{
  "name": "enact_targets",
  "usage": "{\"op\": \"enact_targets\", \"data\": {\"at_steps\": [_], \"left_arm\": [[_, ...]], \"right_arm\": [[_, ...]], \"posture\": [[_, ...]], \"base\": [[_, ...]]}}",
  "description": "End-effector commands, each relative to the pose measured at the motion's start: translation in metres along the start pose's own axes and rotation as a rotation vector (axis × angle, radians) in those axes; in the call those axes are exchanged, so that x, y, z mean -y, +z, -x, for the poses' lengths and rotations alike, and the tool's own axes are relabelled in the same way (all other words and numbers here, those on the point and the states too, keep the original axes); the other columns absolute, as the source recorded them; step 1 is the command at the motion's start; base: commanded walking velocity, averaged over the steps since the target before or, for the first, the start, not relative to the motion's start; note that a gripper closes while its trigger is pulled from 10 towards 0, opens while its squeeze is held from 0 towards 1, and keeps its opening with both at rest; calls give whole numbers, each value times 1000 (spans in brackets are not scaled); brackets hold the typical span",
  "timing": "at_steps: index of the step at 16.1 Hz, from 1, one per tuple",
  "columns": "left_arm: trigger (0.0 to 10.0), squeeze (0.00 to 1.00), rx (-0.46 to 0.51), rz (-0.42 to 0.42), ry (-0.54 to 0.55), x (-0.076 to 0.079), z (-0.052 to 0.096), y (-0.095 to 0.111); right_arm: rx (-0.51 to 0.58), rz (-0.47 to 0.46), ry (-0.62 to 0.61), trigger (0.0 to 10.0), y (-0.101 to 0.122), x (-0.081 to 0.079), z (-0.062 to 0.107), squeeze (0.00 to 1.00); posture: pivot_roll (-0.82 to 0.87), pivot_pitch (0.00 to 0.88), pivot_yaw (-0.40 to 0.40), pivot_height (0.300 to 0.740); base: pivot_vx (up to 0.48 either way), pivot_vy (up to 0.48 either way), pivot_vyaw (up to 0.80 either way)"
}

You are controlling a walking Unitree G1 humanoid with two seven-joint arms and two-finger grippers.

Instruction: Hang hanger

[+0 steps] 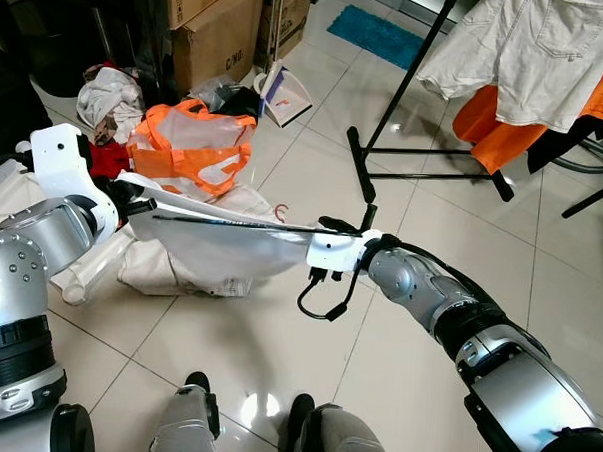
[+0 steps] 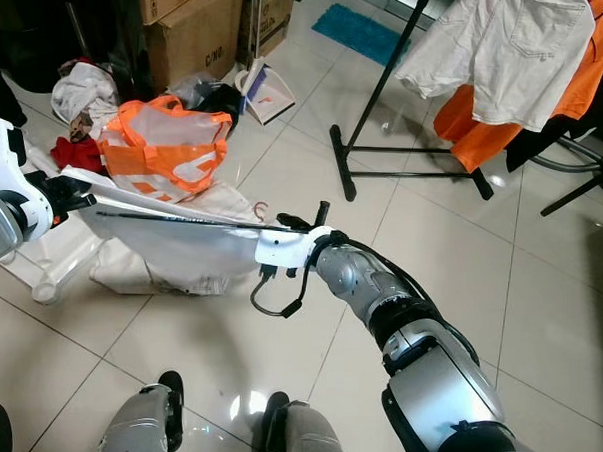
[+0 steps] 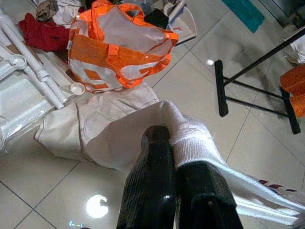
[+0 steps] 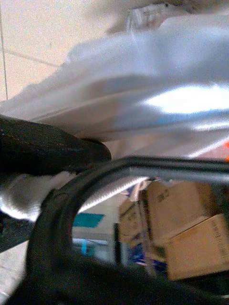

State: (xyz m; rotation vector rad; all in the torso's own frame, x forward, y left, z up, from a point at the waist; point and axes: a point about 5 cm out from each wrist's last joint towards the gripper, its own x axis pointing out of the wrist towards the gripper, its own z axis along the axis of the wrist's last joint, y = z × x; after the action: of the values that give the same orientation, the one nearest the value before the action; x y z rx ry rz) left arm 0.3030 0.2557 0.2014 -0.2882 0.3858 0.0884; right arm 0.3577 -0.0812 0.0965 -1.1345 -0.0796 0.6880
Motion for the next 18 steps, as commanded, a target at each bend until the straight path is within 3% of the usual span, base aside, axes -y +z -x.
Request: {"op": "enact_targets", "data": {"at_steps": [1, 5, 7, 12, 18], "left_arm": [[10000, 0, 24, -4, 1, 1, 3, 6], [10000, 0, 18, -7, 5, -1, 3, 5], [10000, 0, 16, -10, 4, 0, 3, 5], [10000, 0, 17, -18, 0, 1, 3, 6], [10000, 0, 19, -17, -9, 5, 3, 8]], "right_arm": [[-66, -55, -6, 0, -16, 1, 6, 0], [-79, -139, -38, 0, -19, 6, 7, 0], [-95, -130, -32, 0, -22, 5, 8, 0], [-98, -3, 16, 0, -19, -4, 6, 0], [-130, 27, 36, 0, -23, -9, 7, 0]], "posture": [[86, 223, -197, 740], [88, 216, -194, 740], [91, 212, -193, 740], [94, 216, -186, 740], [88, 222, -184, 740]], "base": [[0, 0, 0], [0, 0, 0], [0, 0, 0], [0, 0, 0], [0, 0, 0]]}}
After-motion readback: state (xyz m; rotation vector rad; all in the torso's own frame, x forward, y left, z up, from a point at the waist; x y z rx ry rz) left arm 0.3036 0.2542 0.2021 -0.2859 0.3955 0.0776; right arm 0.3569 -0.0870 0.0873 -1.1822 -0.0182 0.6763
